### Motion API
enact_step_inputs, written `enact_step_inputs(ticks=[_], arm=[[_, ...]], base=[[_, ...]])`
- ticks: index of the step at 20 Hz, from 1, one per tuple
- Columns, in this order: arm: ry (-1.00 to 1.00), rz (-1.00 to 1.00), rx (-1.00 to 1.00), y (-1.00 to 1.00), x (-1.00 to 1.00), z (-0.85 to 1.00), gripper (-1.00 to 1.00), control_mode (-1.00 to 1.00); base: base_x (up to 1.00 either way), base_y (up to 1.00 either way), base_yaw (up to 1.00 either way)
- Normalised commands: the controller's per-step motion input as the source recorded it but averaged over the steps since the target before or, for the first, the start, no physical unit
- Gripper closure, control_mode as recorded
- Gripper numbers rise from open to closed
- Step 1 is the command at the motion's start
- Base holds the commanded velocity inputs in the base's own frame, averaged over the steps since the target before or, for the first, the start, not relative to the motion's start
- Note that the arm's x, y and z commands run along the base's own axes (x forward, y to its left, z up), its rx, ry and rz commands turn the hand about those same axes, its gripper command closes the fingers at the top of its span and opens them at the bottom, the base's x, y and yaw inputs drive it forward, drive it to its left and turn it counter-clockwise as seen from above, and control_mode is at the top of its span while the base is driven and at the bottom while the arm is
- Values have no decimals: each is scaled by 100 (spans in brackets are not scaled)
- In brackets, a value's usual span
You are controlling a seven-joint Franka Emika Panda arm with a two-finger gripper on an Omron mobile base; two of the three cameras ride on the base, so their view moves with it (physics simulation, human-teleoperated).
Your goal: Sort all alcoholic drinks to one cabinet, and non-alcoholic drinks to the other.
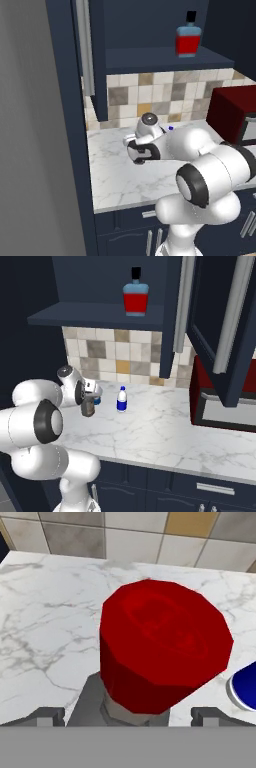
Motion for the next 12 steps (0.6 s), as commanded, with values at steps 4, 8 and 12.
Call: enact_step_inputs(ticks=[4, 8, 12], arm=[[0, 0, 0, 0, 18, -9, -100, -100], [0, 0, 0, 1, 7, -13, 100, -100], [0, 0, 0, 11, 0, -6, 100, -100]], base=[[0, 0, 0], [0, 0, 0], [0, 0, 0]])
